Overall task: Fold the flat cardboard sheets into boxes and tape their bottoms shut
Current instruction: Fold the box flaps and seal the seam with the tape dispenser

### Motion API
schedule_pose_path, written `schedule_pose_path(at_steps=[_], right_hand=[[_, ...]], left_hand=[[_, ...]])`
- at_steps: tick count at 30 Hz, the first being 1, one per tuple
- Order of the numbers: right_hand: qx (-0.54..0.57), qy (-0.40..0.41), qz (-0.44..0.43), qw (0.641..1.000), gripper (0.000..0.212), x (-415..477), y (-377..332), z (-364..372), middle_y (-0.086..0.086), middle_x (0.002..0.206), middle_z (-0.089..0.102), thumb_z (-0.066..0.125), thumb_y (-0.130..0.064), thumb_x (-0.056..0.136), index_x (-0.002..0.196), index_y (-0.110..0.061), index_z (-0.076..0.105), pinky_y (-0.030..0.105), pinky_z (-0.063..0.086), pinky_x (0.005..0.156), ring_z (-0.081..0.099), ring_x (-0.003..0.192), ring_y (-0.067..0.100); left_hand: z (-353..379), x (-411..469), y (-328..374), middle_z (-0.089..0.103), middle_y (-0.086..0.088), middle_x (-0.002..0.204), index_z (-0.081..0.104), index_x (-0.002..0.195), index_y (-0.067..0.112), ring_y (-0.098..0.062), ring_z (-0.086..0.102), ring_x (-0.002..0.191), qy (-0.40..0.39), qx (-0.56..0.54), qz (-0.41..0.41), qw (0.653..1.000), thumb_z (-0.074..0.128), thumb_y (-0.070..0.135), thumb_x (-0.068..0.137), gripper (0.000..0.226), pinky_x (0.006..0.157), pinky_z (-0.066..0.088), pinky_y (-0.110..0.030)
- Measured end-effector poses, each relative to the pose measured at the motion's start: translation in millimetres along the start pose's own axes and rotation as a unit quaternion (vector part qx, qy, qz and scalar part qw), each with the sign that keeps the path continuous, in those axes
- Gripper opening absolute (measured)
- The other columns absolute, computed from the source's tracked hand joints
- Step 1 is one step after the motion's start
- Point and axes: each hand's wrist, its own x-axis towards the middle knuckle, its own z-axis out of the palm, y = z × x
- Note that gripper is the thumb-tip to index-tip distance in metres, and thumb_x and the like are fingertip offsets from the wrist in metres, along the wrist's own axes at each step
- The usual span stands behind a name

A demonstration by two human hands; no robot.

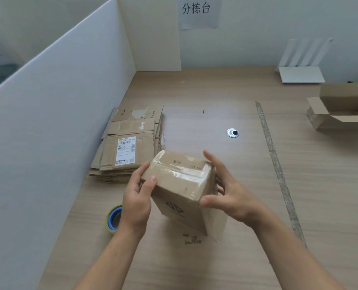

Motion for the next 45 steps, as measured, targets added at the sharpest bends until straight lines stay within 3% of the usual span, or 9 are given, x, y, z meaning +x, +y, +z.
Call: schedule_pose_path(at_steps=[6,12,18,23,26,30,36,41,45], right_hand=[[-0.017,0.045,-0.005,0.999,0.076,-4,16,11,-0.024,0.129,0.057,0.081,-0.039,0.069,0.131,-0.060,0.043,0.021,0.040,0.105,0.052,0.125,0.005],[-0.001,0.014,0.093,0.996,0.082,-11,36,7,-0.036,0.149,0.031,0.069,-0.024,0.086,0.138,-0.069,0.024,0.040,0.030,0.118,0.028,0.138,-0.013],[0.157,0.160,0.110,0.968,0.077,-9,43,24,-0.018,0.140,0.053,0.066,-0.032,0.082,0.150,-0.036,0.030,0.038,0.037,0.114,0.047,0.133,0.002],[-0.054,0.189,0.177,0.964,0.079,1,43,29,-0.013,0.123,0.062,0.081,-0.047,0.071,0.140,-0.033,0.044,0.033,0.047,0.102,0.057,0.115,0.003],[-0.113,0.231,0.160,0.953,0.058,5,48,39,-0.014,0.106,0.066,0.083,-0.041,0.071,0.120,-0.036,0.052,0.033,0.052,0.089,0.063,0.098,0.005],[-0.141,0.262,0.145,0.944,0.047,5,51,39,-0.015,0.101,0.067,0.078,-0.034,0.079,0.122,-0.032,0.056,0.030,0.051,0.087,0.063,0.095,0.006],[-0.121,0.253,0.140,0.950,0.034,3,53,33,-0.017,0.097,0.068,0.072,-0.029,0.086,0.118,-0.036,0.061,0.031,0.051,0.085,0.061,0.092,0.001],[-0.037,0.225,0.123,0.966,0.029,-4,52,26,-0.017,0.102,0.072,0.071,-0.026,0.086,0.110,-0.042,0.065,0.041,0.054,0.092,0.066,0.102,0.001],[-0.013,0.235,0.040,0.971,0.022,-12,39,12,-0.018,0.125,0.063,0.073,-0.025,0.087,0.104,-0.038,0.071,0.022,0.049,0.096,0.055,0.121,-0.004]], left_hand=[[-5,2,-2,0.066,0.001,0.109,0.063,0.120,0.034,-0.010,0.063,0.104,-0.004,0.003,0.023,1.000,0.068,0.045,0.068,0.054,0.099,0.047,-0.035],[-11,-3,-21,0.071,0.009,0.093,0.059,0.123,0.037,-0.009,0.065,0.090,0.021,0.091,0.034,0.995,0.067,0.053,0.065,0.061,0.084,0.051,-0.028],[-17,-13,-33,0.056,0.006,0.121,0.042,0.126,0.064,-0.011,0.057,0.114,-0.049,0.204,-0.004,0.978,0.067,0.056,0.060,0.071,0.099,0.048,-0.034],[-6,-14,-34,0.057,0.013,0.121,0.044,0.136,0.043,0.002,0.053,0.111,-0.071,0.296,-0.026,0.952,0.067,0.072,0.064,0.081,0.089,0.042,-0.016],[10,-11,-34,0.058,0.016,0.117,0.044,0.123,0.037,-0.005,0.057,0.108,-0.011,0.315,-0.017,0.949,0.078,0.051,0.077,0.060,0.087,0.044,-0.024],[16,-9,-37,0.063,0.013,0.111,0.046,0.121,0.033,-0.013,0.061,0.100,0.012,0.353,-0.006,0.936,0.075,0.045,0.083,0.049,0.087,0.048,-0.035],[11,-9,-36,0.065,0.020,0.099,0.056,0.122,0.027,-0.011,0.065,0.101,0.014,0.348,0.007,0.938,0.061,0.026,0.096,0.026,0.083,0.045,-0.027],[3,-13,-32,0.073,0.015,0.095,0.051,0.104,0.045,-0.006,0.068,0.092,-0.014,0.311,0.001,0.950,0.056,0.023,0.099,0.023,0.072,0.045,-0.015],[1,-18,-29,0.075,0.007,0.107,0.054,0.113,0.045,-0.011,0.069,0.100,-0.004,0.154,0.018,0.988,0.059,0.023,0.093,0.030,0.085,0.051,-0.027]])
